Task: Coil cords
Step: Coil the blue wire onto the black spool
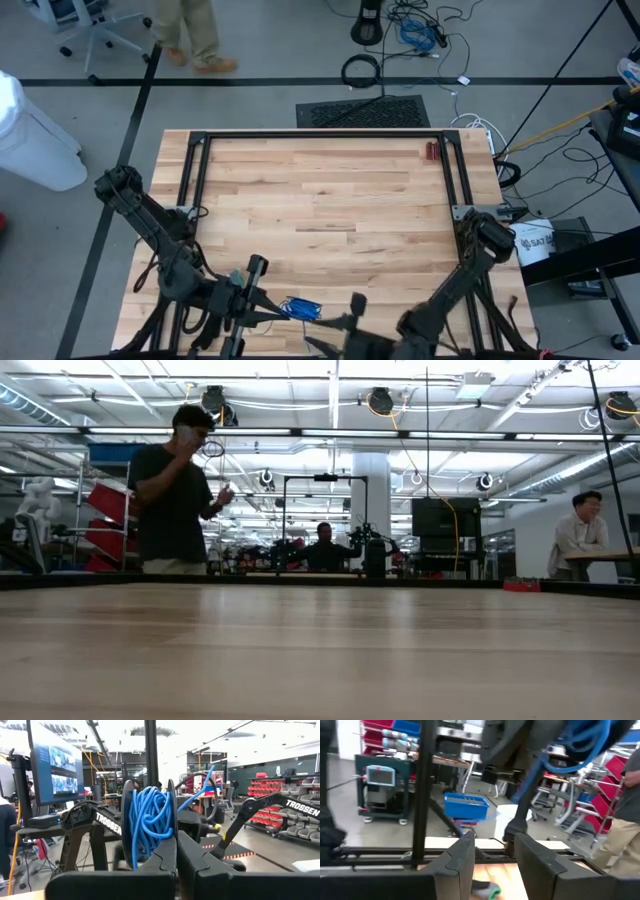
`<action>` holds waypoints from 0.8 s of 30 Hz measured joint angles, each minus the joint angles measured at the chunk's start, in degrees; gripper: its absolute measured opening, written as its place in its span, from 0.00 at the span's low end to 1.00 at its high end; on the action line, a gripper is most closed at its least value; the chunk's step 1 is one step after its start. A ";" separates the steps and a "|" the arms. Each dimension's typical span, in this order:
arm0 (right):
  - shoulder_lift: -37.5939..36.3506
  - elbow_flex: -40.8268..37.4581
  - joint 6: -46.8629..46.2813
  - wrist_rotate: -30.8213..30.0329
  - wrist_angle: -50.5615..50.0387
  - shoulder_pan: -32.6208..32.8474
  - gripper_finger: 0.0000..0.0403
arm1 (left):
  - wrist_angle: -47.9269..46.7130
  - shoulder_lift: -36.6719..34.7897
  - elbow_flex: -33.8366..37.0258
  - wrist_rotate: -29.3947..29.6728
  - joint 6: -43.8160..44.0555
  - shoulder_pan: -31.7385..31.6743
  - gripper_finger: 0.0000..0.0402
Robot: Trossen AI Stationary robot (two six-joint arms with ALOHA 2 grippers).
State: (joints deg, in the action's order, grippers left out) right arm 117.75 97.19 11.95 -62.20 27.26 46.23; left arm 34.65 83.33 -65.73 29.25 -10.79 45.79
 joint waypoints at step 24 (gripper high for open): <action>1.04 0.00 -3.92 11.73 1.44 -8.55 0.32 | -0.01 0.02 0.00 0.16 -3.15 0.01 0.00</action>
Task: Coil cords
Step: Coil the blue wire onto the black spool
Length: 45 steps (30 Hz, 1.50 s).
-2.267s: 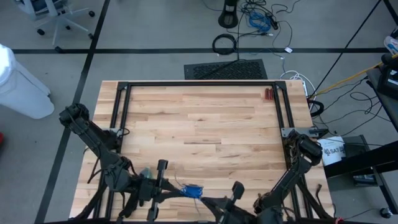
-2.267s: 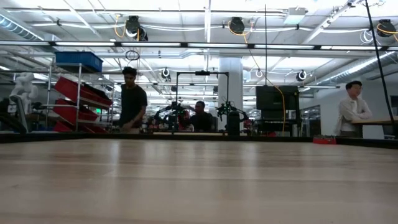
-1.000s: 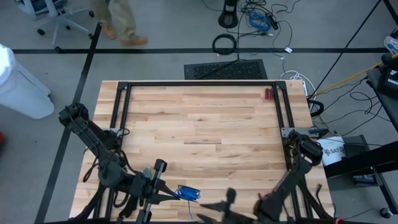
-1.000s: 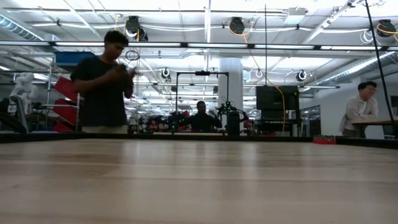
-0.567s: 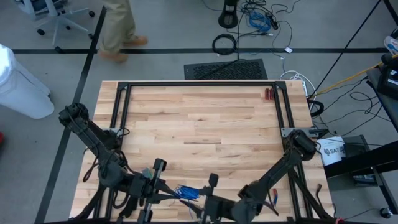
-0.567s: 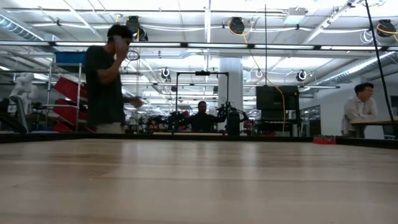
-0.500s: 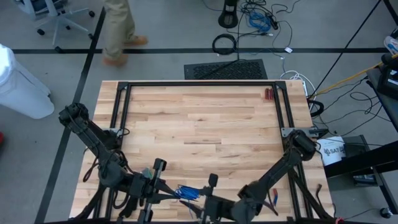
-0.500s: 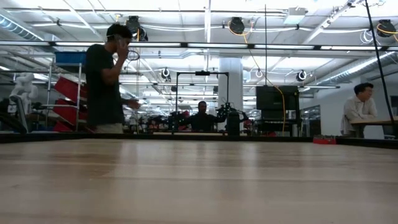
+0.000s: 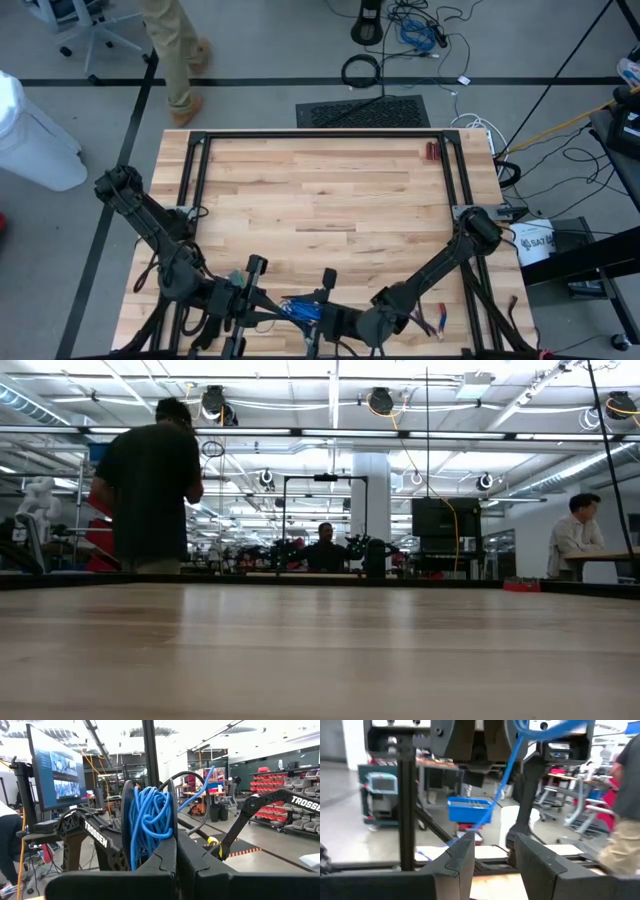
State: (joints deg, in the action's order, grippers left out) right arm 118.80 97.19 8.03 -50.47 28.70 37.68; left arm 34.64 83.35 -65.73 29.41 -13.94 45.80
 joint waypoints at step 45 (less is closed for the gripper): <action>0.60 0.02 1.33 -10.98 -3.83 3.53 0.01 | -1.06 0.00 0.00 -0.02 -0.01 1.15 0.00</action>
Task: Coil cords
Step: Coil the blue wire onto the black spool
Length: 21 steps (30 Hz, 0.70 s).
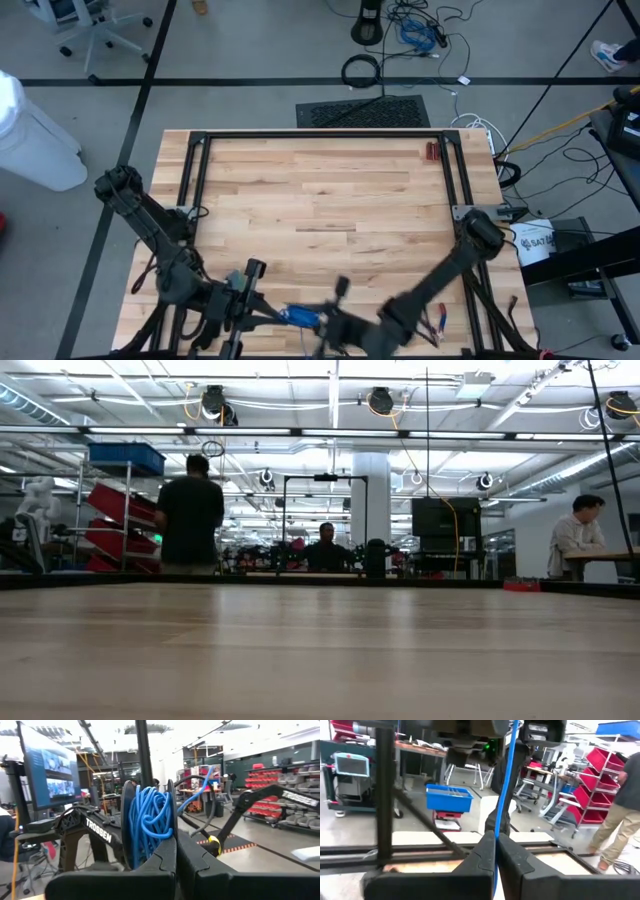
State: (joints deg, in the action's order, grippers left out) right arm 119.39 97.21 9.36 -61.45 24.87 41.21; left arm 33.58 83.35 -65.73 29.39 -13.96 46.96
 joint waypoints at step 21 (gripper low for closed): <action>0.00 0.00 -0.03 -21.14 1.15 15.70 0.00 | -1.93 -1.37 0.02 5.23 -1.55 3.18 0.00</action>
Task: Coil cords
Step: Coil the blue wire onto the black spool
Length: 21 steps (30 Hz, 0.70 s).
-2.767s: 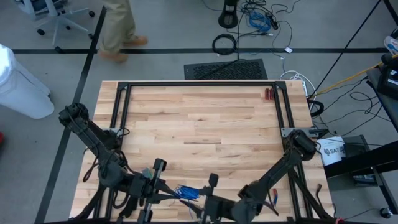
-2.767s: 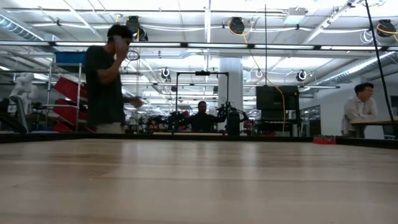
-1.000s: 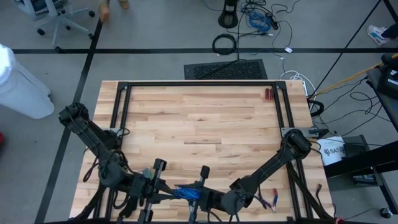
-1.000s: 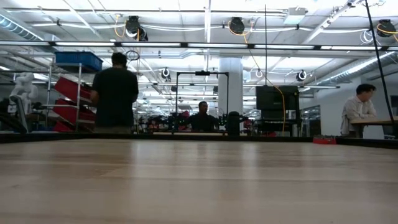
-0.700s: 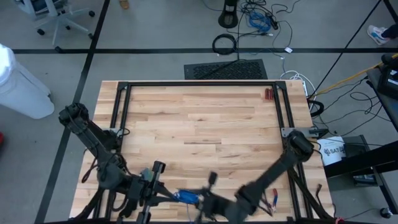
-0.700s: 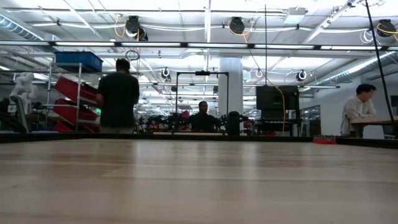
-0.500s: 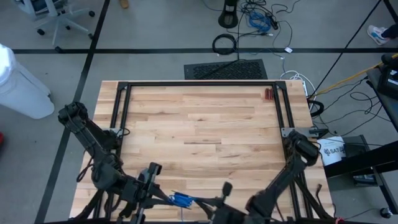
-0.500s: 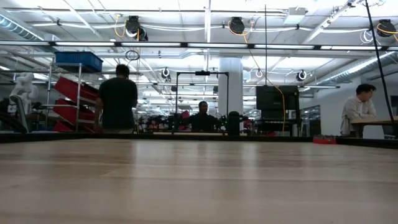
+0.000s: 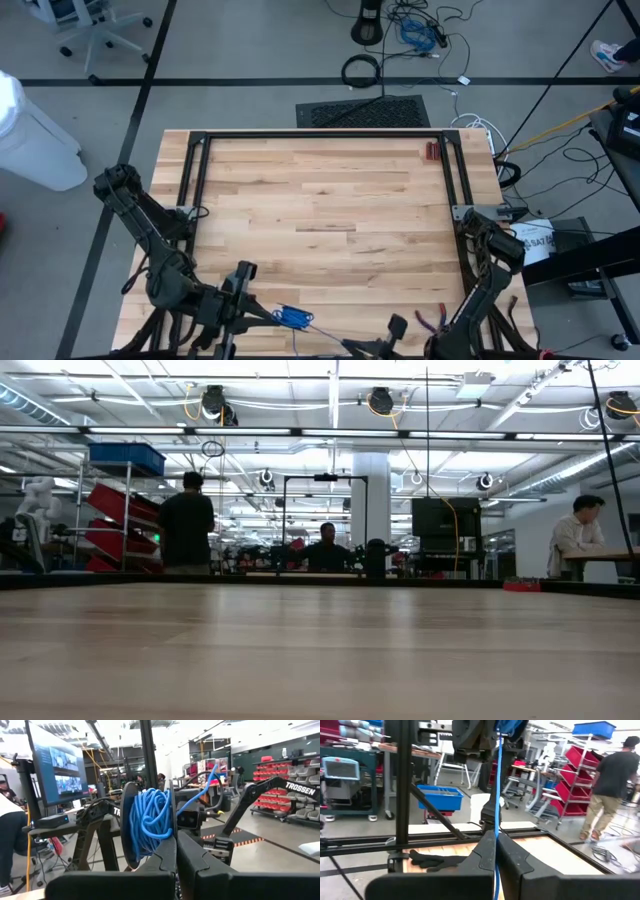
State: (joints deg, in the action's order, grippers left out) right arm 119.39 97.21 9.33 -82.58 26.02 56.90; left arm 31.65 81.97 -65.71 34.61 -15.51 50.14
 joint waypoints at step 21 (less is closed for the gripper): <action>-0.02 0.00 28.44 -6.37 22.27 4.61 0.00 | -6.37 -0.14 0.00 1.94 6.19 0.01 0.00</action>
State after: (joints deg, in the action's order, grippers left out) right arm 119.37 97.21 37.78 -88.95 48.29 61.52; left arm 25.28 81.83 -65.71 36.56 -9.32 50.15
